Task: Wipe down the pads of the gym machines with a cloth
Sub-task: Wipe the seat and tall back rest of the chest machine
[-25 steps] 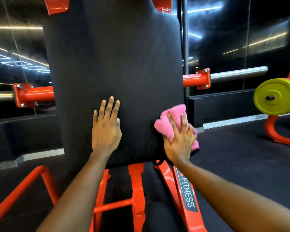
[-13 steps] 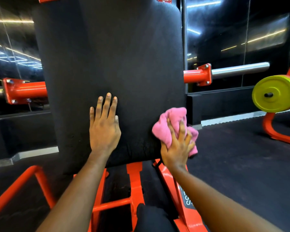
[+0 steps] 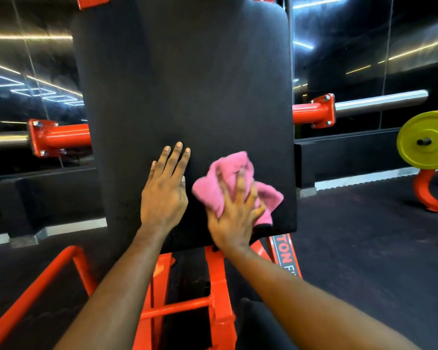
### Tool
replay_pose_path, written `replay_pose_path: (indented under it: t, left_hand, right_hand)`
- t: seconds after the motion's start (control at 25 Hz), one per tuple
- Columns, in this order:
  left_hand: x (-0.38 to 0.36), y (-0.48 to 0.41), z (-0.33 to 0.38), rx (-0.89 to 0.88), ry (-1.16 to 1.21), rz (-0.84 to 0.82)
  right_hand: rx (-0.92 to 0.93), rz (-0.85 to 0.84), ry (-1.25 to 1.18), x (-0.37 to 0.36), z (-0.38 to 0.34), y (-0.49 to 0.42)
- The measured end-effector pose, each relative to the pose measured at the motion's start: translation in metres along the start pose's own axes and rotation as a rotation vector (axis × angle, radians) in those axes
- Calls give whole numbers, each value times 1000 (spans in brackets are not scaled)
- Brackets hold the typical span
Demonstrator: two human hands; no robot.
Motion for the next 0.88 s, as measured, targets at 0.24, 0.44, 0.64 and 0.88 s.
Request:
replay_pose_path:
  t: [0.24, 0.44, 0.64, 0.88]
  left_hand:
    - [0, 1, 0, -9, 14, 23]
    - [3, 2, 2, -22, 23, 1]
    - [11, 16, -18, -29, -76, -53]
    - [10, 27, -26, -1, -87, -53]
  right_hand:
    - [-32, 24, 84, 3, 54, 6]
    - [-572, 217, -205, 34, 129, 7]
    - [-671, 172, -192, 1, 70, 22]
    - [-230, 13, -91, -26, 0, 63]
Point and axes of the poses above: each hand's wrist, its own y-axis away from the middle knuckle, its own x-axis out of the back of the hand, z = x × y, the point moved 9 cm from there along -y, towards the middle knuckle, and after that the axes turned 8 degrees about -x, right-handed, at the moved point
